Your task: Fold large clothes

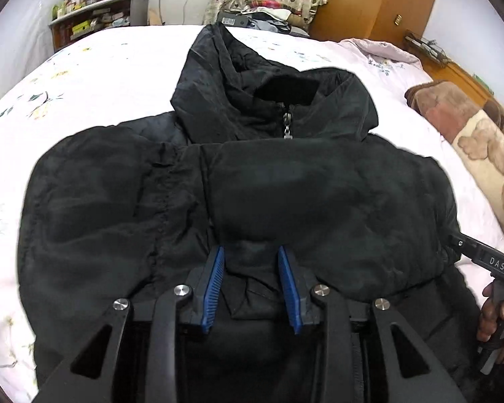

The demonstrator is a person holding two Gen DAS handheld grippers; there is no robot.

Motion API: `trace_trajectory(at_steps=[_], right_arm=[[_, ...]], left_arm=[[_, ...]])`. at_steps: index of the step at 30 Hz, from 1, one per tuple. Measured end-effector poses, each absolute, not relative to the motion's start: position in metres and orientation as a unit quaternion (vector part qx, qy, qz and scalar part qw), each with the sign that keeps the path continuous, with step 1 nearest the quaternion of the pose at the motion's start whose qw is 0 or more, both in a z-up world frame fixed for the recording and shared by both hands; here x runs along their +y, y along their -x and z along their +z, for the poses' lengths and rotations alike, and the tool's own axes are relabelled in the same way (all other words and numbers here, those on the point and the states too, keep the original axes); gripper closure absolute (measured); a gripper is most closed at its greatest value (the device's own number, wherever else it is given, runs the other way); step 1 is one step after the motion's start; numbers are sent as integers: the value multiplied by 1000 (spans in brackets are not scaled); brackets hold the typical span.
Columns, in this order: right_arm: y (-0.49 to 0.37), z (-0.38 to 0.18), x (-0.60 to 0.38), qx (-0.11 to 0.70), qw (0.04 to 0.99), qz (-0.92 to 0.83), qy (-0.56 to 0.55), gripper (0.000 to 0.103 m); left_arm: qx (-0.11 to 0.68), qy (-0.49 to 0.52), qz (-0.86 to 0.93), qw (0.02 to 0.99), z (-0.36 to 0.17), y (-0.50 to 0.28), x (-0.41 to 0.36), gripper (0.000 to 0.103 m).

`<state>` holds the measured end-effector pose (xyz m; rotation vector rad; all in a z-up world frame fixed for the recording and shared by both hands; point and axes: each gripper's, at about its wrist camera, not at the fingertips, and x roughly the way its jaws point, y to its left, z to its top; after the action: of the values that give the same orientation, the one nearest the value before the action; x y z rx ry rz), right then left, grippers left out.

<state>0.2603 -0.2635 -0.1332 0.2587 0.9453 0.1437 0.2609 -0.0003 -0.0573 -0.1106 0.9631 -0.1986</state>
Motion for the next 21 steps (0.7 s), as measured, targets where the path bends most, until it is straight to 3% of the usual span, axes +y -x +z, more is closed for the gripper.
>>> trace_trajectory(at_steps=[7, 13, 21], right_arm=[[-278, -85, -286, 391, 911, 47, -121, 52], [-320, -117, -277, 438, 894, 32, -87, 53], [-315, -146, -267, 459, 887, 16, -38, 53]], left_arm=[[398, 58, -108, 909, -12, -279, -11, 68], [448, 37, -87, 889, -69, -307, -10, 68], [436, 26, -87, 896, -82, -292, -9, 67]])
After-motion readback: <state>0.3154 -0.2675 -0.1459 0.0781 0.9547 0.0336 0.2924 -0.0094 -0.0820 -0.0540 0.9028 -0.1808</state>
